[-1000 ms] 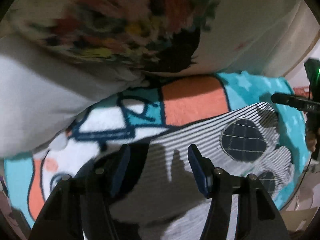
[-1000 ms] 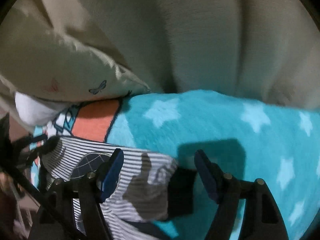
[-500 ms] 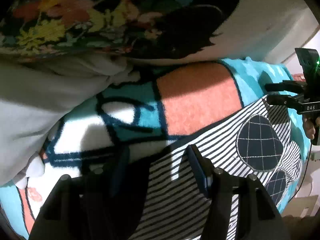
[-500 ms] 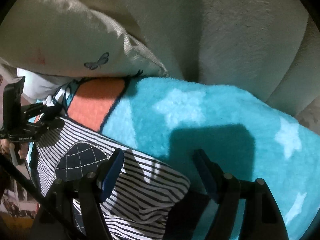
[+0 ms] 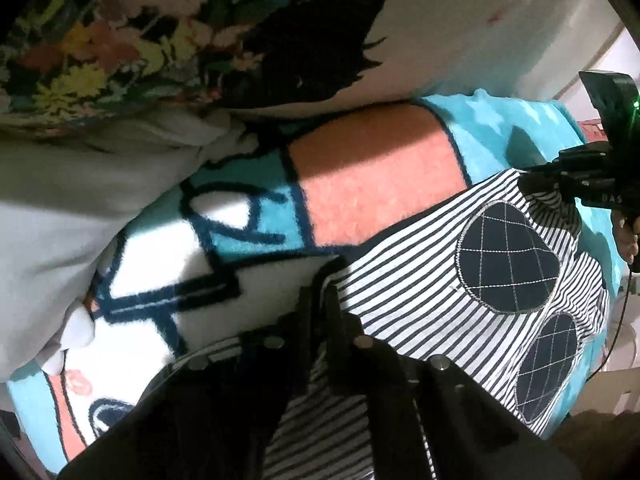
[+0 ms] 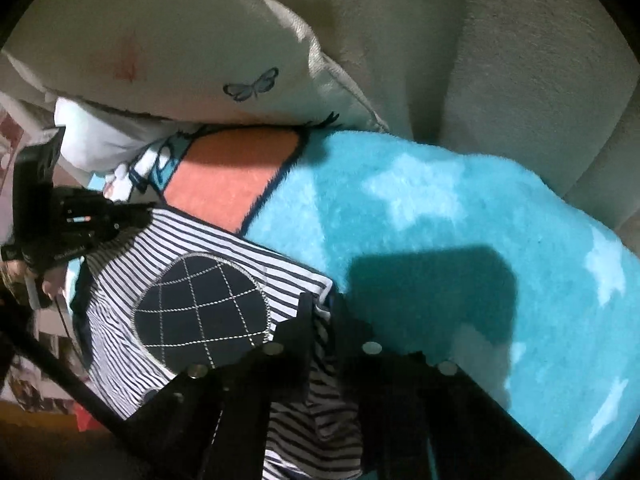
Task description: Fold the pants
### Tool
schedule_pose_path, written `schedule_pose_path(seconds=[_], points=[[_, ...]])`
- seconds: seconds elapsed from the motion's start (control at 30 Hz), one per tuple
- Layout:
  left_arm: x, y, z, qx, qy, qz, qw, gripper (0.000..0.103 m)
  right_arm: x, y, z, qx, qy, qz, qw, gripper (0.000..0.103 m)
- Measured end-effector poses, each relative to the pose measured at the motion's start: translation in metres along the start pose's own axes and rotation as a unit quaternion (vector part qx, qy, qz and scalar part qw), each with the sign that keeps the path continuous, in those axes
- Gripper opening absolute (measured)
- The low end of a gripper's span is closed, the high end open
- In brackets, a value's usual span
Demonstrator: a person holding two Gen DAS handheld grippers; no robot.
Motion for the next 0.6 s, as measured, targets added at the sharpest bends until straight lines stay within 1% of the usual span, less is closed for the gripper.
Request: schedule_pose_path(seconds=[0.2, 0.3, 0.47, 0.53, 0.6], points=[[-0.03, 0.005, -0.004, -0.003, -0.018, -0.03, 0.9994, 0.005, -0.02, 0.004, 0.006, 0.009, -0.002, -0.025, 1.0, 0.008], [-0.056, 0.014, -0.003, -0.009, -0.02, -0.052, 0.9984, 0.005, -0.031, 0.007, 0.014, 0.005, 0.002, -0.037, 0.999, 0.008], [-0.099, 0.029, -0.001, -0.027, -0.015, -0.09, 0.9955, 0.005, -0.059, 0.022, 0.029, 0.0, 0.001, -0.063, 0.998, 0.008], [-0.109, 0.035, -0.007, -0.03, -0.015, -0.102, 0.9943, 0.005, -0.069, 0.029, 0.035, 0.0, 0.0, -0.072, 0.997, 0.008], [-0.109, 0.035, -0.024, -0.029, -0.016, -0.114, 0.9929, 0.005, -0.079, 0.037, 0.039, -0.001, 0.0, -0.079, 0.997, 0.008]])
Point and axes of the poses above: each gripper's, at about its wrist camera, not at the fingertips, and x roughly the way its jaws point, z to its left, y to its underside, the point moved 3 cm from there along x, roughly the way its jaws point, and after that the axes turned 10 degrees about x, right-handed, at the moved point
